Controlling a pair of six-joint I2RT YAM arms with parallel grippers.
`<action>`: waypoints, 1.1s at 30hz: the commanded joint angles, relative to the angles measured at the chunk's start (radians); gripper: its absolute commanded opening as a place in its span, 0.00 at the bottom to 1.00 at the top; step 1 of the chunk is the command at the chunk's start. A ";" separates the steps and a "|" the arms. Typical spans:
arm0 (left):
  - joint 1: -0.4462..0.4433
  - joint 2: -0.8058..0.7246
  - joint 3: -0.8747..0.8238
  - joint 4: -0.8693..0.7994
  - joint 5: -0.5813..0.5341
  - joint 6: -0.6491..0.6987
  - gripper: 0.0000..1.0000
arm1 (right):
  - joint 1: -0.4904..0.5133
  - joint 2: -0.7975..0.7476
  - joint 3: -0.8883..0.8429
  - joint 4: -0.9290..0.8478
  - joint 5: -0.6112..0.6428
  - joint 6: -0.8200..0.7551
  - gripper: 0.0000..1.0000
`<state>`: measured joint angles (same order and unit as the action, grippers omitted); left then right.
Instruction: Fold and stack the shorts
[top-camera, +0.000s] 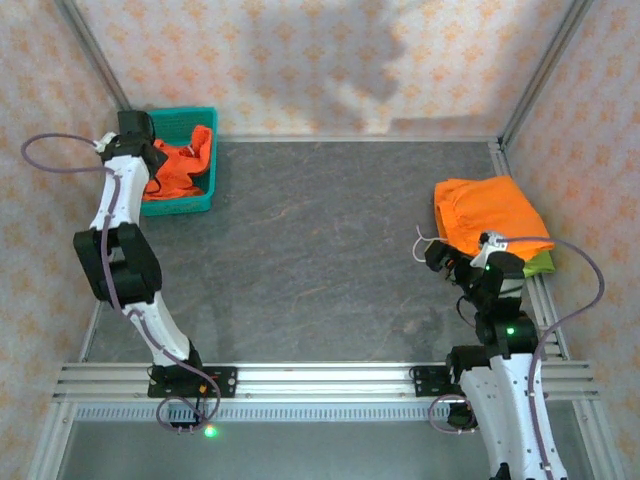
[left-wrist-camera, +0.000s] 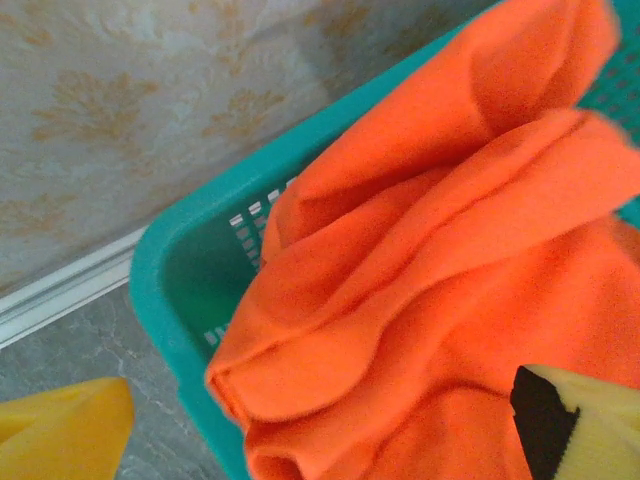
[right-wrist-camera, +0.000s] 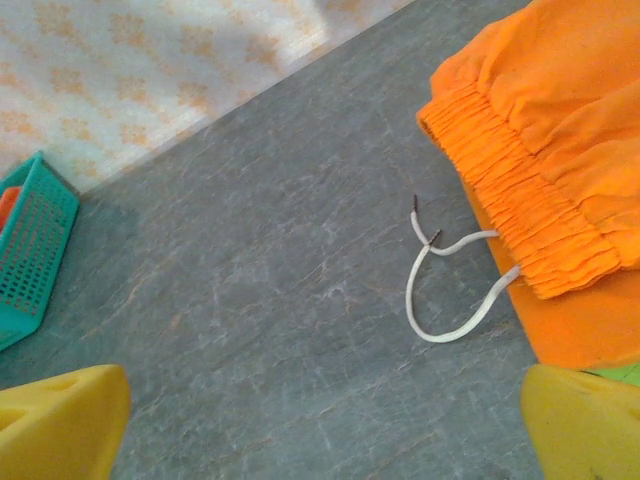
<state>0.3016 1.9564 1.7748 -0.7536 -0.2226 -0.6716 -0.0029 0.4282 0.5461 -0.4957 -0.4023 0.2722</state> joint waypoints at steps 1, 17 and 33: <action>-0.001 0.101 0.100 -0.126 0.022 0.037 0.90 | -0.002 -0.017 0.027 -0.026 -0.044 -0.028 0.99; 0.002 -0.065 0.260 -0.081 0.246 0.081 0.00 | -0.002 -0.063 -0.006 -0.012 -0.014 0.033 1.00; -0.255 -0.503 0.349 0.168 0.600 0.030 0.00 | 0.000 -0.047 -0.020 0.093 -0.018 0.074 1.00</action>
<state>0.0982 1.4475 2.1197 -0.6170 0.2871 -0.6384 -0.0029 0.3790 0.5354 -0.4614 -0.4412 0.3149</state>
